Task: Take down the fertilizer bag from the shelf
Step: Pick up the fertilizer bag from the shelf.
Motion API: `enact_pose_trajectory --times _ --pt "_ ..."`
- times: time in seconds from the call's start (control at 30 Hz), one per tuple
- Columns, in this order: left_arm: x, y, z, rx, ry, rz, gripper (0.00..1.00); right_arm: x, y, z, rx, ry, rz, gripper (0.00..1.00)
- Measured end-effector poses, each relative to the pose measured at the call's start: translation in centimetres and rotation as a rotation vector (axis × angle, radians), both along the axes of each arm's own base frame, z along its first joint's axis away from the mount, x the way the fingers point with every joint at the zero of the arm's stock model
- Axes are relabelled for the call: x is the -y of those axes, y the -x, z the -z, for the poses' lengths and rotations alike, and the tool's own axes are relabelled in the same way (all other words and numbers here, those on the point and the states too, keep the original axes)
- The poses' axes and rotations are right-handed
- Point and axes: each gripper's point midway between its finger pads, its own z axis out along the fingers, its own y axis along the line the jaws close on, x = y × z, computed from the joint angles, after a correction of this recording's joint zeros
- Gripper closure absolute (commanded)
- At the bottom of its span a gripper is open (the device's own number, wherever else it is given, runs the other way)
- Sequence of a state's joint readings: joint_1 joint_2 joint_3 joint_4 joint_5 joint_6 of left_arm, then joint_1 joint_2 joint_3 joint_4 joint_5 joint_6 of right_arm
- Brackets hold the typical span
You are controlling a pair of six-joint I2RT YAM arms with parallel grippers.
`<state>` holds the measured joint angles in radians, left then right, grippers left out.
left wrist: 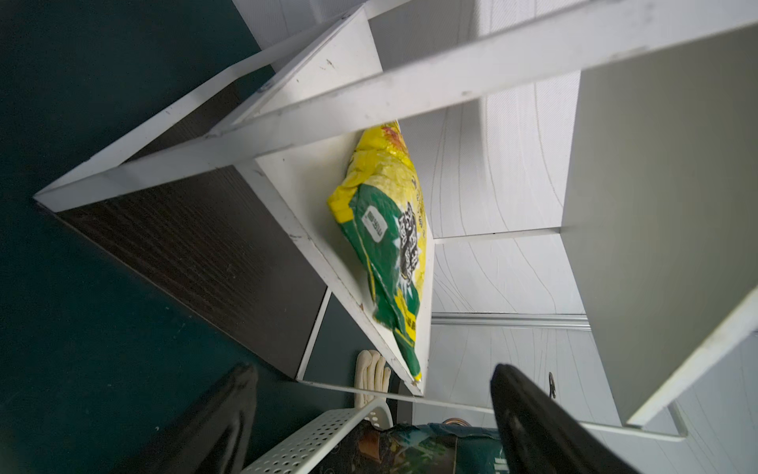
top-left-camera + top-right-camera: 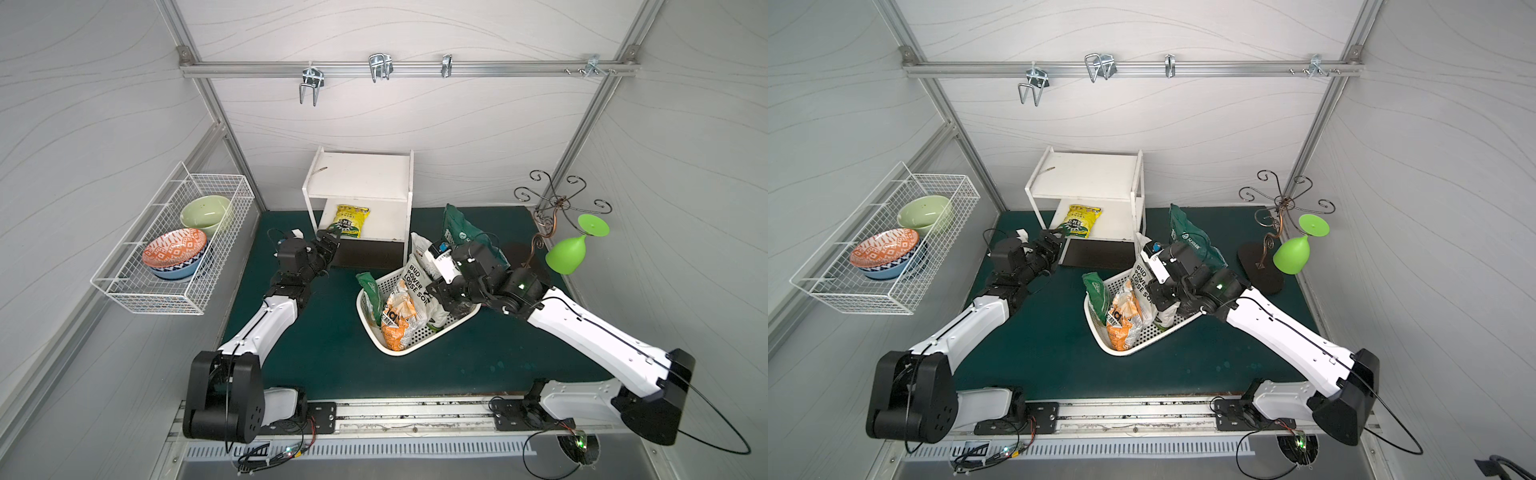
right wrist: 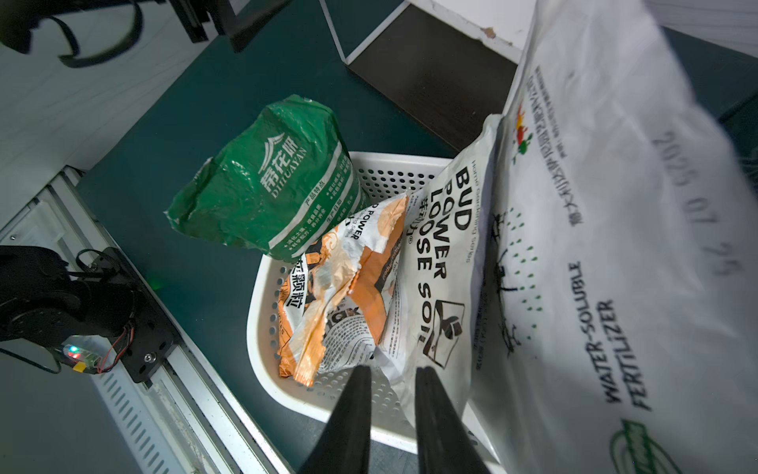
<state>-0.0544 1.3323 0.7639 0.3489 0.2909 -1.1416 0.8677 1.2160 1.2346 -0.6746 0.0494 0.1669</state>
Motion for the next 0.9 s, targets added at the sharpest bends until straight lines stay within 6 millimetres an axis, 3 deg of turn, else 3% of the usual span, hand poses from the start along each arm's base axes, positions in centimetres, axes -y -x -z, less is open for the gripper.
enact_pose_trajectory --times 0.13,0.33,0.43,0.47,0.5,0.57,0.73,0.9 --pt "0.2 -1.6 -0.1 0.011 0.017 0.002 0.14 1.1 -0.2 -1.2 0.03 -0.023 0.027 0.77" --pt "1.2 -3.7 -1.3 0.049 0.03 0.02 0.18 1.5 -0.3 -0.9 0.031 -0.017 0.04 0.77" --pt "1.9 -4.5 -1.6 0.062 0.039 0.031 0.28 1.6 -0.4 -0.9 0.031 -0.013 0.043 0.77" --pt "2.1 -4.7 -1.6 0.066 0.042 0.035 0.35 1.7 -0.3 -0.8 0.031 -0.011 0.043 0.77" --pt "2.2 -4.9 -1.5 0.065 0.051 0.033 0.51 1.7 -0.3 -0.8 0.03 -0.009 0.043 0.77" --pt "2.3 -5.3 -1.1 0.063 0.057 0.031 1.0 1.7 -0.4 -0.8 0.031 -0.008 0.045 0.78" --pt "1.9 -6.2 -0.2 0.06 0.083 0.016 1.0 1.7 -0.4 -0.8 0.032 -0.007 0.047 0.77" --pt "2.0 -5.9 -0.8 0.07 0.078 0.026 1.0 1.8 -0.4 -0.8 0.034 -0.006 0.049 0.77"
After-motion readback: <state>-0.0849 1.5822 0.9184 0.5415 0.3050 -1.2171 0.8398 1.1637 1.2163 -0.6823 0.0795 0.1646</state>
